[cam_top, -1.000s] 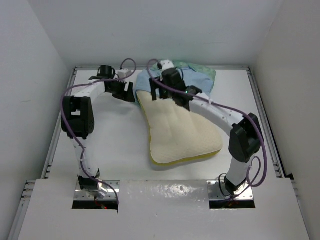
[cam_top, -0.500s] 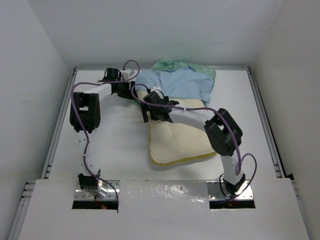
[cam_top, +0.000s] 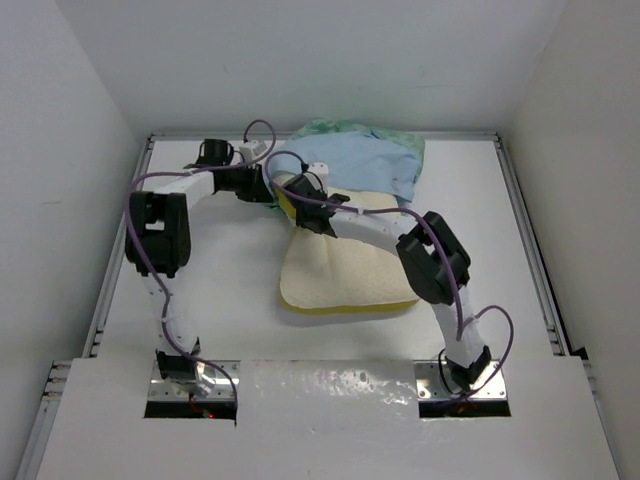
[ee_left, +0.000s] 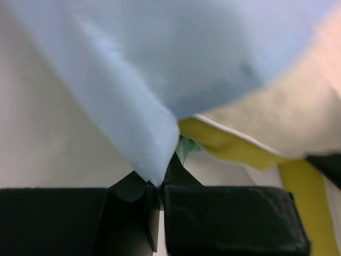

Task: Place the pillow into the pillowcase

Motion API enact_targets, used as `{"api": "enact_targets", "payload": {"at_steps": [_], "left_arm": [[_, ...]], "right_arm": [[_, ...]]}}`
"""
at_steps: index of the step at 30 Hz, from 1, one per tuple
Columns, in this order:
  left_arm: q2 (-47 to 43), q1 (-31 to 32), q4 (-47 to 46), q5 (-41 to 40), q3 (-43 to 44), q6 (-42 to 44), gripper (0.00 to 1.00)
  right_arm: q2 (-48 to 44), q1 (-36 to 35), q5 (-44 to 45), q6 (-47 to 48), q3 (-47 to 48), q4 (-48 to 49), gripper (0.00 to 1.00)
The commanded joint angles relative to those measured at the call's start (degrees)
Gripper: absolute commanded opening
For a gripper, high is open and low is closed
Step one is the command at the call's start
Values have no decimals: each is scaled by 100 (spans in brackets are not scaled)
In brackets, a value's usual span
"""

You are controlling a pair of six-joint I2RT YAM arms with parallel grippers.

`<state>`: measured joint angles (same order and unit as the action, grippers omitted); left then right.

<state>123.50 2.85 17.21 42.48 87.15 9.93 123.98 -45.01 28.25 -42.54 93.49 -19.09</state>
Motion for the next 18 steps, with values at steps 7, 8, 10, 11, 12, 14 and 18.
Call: {"api": "enact_targets", "payload": {"at_steps": [7,8,10,11,12,14,18], "left_arm": [[-1399,742,3570,2033,64,3577,0],[-1356,795,3961,2149,317,3942,0],[-1224,840,5192,2536,512,5129,0],[-1180,831,5474,2563,626,5394,0],[-1084,831,5825,2503,653,5570,0],[-1161,831,5837,2432,514,5616,0],[-1827,805,5829,2441,171,5879,0]], "right_arm": [[-737,124,2368,-62,624,2519,0],[-396,116,2526,-44,1087,2350,0],[-235,107,2764,-43,1259,2164,0],[-234,116,2774,-174,1198,2208,0],[-243,107,2739,-254,1128,2260,0],[-17,107,2756,-298,1100,2437,0],[687,142,2678,-141,1944,1814,6]]}}
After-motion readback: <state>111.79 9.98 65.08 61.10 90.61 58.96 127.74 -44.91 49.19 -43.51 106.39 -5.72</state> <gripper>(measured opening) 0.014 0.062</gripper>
